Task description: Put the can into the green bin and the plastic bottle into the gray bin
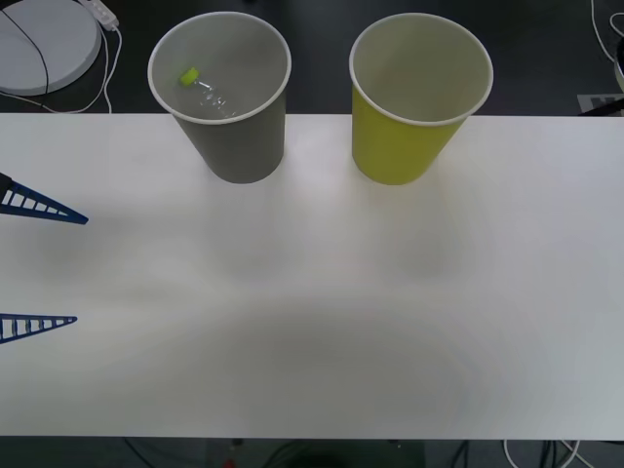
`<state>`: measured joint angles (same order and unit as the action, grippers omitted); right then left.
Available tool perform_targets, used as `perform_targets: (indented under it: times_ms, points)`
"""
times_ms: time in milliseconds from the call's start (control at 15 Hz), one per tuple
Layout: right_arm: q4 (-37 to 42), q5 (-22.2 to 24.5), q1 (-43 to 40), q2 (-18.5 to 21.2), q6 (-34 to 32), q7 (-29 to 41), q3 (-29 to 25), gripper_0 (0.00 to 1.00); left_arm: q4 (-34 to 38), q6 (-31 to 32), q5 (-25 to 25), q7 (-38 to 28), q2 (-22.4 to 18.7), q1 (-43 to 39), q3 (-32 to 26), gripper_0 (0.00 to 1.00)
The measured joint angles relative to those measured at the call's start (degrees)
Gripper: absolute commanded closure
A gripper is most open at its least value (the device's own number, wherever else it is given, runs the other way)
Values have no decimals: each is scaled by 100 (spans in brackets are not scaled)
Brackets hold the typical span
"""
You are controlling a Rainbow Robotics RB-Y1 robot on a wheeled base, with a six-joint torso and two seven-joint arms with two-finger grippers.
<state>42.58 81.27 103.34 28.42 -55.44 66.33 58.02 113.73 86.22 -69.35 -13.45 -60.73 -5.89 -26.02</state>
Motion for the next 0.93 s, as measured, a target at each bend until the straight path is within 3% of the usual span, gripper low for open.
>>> perform_targets:
  times_ms: [533, 933]
  points:
    - [2323, -371, -1008, 1568, 69, 32, -313, 0, 0, 0, 0, 0, 0, 0, 0, 0]
    - [3327, -1139, -1686, 2446, 202, -364, -508, 0, 0, 0, 0, 0, 0, 0, 0, 0]
